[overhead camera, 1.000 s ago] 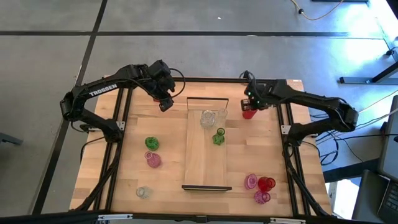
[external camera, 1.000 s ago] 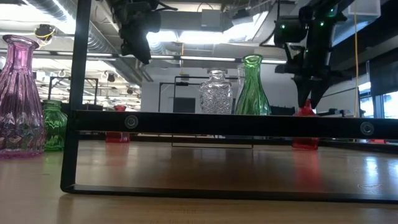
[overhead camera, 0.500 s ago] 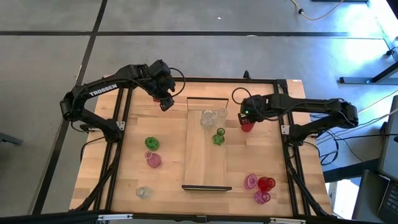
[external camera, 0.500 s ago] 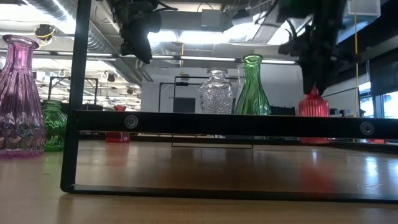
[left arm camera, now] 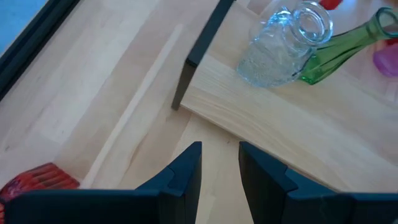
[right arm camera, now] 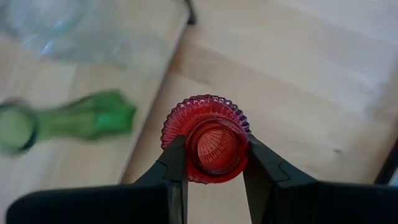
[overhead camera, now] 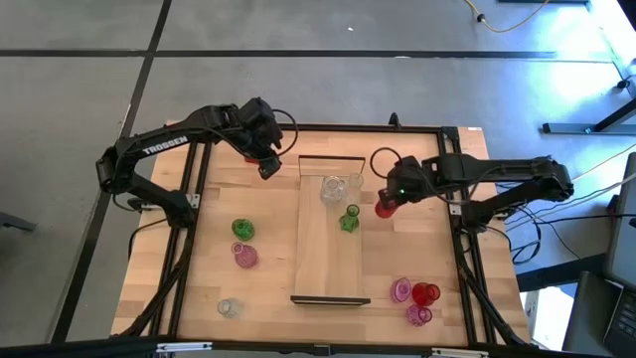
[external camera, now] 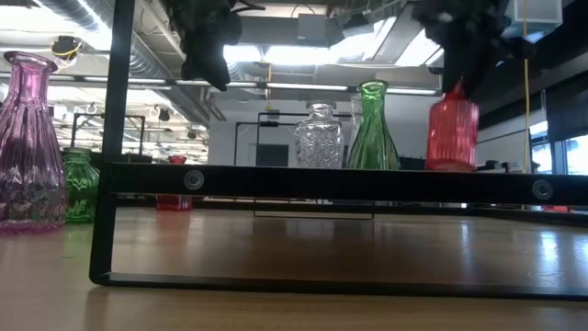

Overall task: Sort vases onto shelf
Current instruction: Put the top right red vase on the shelf

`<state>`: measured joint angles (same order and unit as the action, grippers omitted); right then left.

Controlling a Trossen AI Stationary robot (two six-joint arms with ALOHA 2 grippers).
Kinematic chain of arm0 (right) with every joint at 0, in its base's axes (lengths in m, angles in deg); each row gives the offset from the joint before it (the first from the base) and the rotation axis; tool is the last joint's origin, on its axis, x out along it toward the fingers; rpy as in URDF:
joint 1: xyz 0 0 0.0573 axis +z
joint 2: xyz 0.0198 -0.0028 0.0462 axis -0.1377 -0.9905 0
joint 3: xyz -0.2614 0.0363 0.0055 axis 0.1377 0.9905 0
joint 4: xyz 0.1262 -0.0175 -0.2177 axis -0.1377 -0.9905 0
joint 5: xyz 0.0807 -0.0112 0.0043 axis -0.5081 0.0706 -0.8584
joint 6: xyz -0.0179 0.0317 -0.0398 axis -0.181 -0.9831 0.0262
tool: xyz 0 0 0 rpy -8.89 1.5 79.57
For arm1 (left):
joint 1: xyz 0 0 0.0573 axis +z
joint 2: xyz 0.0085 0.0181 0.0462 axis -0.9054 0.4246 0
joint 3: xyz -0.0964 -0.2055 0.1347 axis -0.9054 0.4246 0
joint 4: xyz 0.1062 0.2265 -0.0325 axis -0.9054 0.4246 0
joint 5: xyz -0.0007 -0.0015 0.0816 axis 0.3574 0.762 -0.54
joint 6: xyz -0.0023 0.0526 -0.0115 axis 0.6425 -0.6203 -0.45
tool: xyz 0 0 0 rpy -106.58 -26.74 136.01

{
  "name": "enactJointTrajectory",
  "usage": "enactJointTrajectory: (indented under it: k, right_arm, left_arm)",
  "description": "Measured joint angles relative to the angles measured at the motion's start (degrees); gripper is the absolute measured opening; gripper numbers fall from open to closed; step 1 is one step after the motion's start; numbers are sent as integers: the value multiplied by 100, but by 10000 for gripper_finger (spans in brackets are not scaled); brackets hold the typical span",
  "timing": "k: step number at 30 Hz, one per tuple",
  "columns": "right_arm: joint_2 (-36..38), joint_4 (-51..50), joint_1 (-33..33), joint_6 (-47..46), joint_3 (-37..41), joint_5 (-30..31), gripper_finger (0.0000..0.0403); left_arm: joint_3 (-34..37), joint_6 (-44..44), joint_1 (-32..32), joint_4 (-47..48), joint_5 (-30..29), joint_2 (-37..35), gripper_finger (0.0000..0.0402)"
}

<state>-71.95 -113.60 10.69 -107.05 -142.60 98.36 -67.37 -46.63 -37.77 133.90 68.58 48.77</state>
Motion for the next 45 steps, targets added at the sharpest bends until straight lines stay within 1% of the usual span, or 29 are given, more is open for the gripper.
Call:
enactJointTrajectory:
  k: [2, 5, 10, 14, 17, 24, 28, 42, 45]
  right_arm:
    - [0, 16, 234, 14, -59, -54, 78]
    - [-2, 84, 613, 286, -123, -227, 78]
    - [-7, 372, 1272, 332, -133, -446, 78]
    - [-19, 1051, 1772, 666, -133, -398, 78]
    - [-100, 1556, 1985, 1078, -133, -222, 78]
    - [-462, 1877, 2004, 1752, -133, 223, 78]
    - [-696, 2289, 2010, 2296, -133, 161, 78]
    - [-1239, 2491, 1922, 3340, -133, 76, 78]
    - [-1348, 2545, 1877, 3594, -131, 129, 87]
  left_arm:
    - [0, 13, -60, -3, -80, 0, 101]
    - [1, 24, -147, -26, -199, 0, 101]
    - [1, 24, -240, -47, -278, 0, 101]
    - [1, 30, -244, -79, -280, 0, 101]
    - [1, 39, -244, -79, -286, 0, 101]
    - [1, 182, -244, -70, -277, 0, 101]
    - [1, 192, -254, -63, -254, 0, 101]
    - [1, 142, -329, -60, -244, 0, 101]
    - [1, 131, -329, -59, -243, 0, 101]
